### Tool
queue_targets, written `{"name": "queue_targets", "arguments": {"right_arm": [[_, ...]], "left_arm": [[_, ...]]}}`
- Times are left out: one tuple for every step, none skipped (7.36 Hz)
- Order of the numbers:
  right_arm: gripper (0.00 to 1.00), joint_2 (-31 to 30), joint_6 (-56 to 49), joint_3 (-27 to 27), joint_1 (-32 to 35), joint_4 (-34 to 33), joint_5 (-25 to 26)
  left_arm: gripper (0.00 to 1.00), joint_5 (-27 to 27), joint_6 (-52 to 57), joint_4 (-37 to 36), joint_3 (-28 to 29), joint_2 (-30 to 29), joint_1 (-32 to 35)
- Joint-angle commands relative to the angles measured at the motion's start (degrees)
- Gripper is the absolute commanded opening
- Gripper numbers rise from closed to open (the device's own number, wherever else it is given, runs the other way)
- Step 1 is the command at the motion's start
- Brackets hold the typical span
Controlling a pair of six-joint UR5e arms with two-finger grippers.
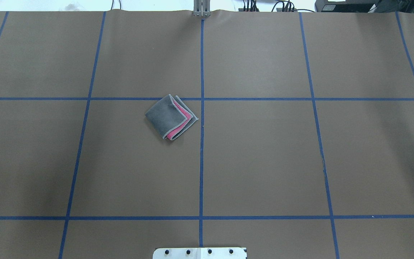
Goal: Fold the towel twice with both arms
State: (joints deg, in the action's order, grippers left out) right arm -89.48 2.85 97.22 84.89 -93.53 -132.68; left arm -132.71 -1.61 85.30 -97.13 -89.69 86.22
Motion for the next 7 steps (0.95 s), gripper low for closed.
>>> {"name": "queue_targets", "arguments": {"right_arm": [[0.99,-0.1,0.1,0.0,2.7,-0.5,-1.0],[0.99,-0.2,0.1,-0.3,4.7,-0.7,-2.5],[0.99,-1.2,0.0,-0.3,5.5,-0.5,-3.5],[1.00,-2.0,0.0,-0.6,5.5,-0.3,-3.6],[0.99,-3.0,0.0,-1.1,5.5,-0.2,-3.6],[0.99,-3.4,0.0,-1.2,5.5,-0.1,-3.8],[0.99,-3.3,0.0,-1.3,5.5,-0.1,-3.9]], "left_arm": [[1.00,0.0,0.0,0.1,0.5,0.0,0.0],[1.00,0.0,0.0,0.1,0.4,0.0,0.0],[1.00,0.0,0.0,0.1,0.3,-0.3,0.0],[1.00,0.0,0.0,0.1,0.4,-0.4,0.0],[1.00,0.0,0.0,0.2,0.4,-0.4,0.0],[1.00,0.0,0.0,0.2,0.4,-0.5,0.0],[1.00,0.0,0.0,0.2,0.3,-0.5,0.0]]}}
